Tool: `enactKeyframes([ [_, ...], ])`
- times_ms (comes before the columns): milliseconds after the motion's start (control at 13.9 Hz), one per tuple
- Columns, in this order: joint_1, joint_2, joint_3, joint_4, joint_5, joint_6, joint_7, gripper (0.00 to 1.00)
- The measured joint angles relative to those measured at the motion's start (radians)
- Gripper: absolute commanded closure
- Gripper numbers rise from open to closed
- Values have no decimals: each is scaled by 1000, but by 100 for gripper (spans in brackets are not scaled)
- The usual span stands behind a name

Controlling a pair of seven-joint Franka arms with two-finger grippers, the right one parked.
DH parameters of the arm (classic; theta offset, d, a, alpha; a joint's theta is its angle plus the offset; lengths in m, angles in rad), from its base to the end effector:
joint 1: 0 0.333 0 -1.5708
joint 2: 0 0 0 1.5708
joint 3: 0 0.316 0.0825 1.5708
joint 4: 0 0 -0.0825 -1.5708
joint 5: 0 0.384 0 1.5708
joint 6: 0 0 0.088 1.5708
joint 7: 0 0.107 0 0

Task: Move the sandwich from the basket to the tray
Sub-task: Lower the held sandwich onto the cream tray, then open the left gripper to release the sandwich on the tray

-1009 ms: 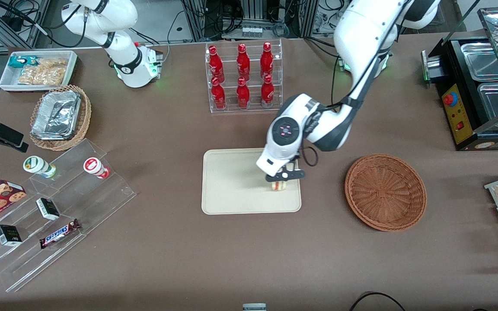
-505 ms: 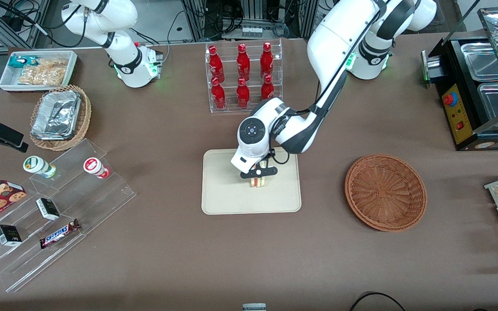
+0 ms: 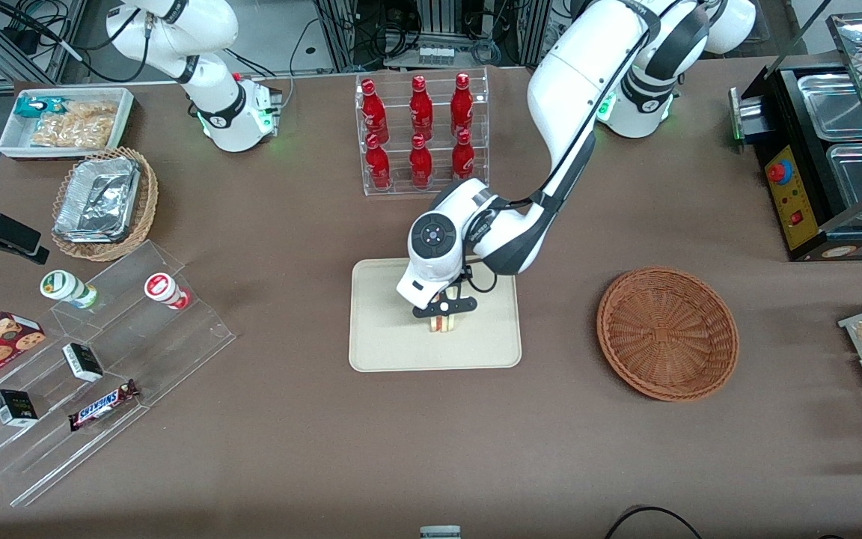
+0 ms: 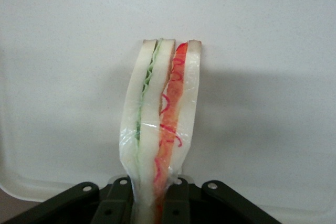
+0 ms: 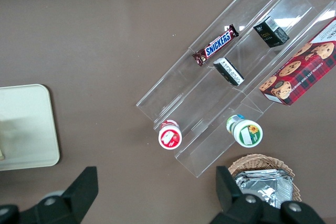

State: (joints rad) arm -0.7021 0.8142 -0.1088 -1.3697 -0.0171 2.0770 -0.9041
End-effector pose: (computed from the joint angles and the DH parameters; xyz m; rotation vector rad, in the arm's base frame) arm 0.5098 -0.5147 0.2232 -3.1119 -0.2059 0.2174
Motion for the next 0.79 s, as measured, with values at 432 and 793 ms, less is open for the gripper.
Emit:
enactKeyframes([
  [432,1,-18,8,38,6,-25,0,0],
  [793,12,-166,46,59,39,-289,0,0],
])
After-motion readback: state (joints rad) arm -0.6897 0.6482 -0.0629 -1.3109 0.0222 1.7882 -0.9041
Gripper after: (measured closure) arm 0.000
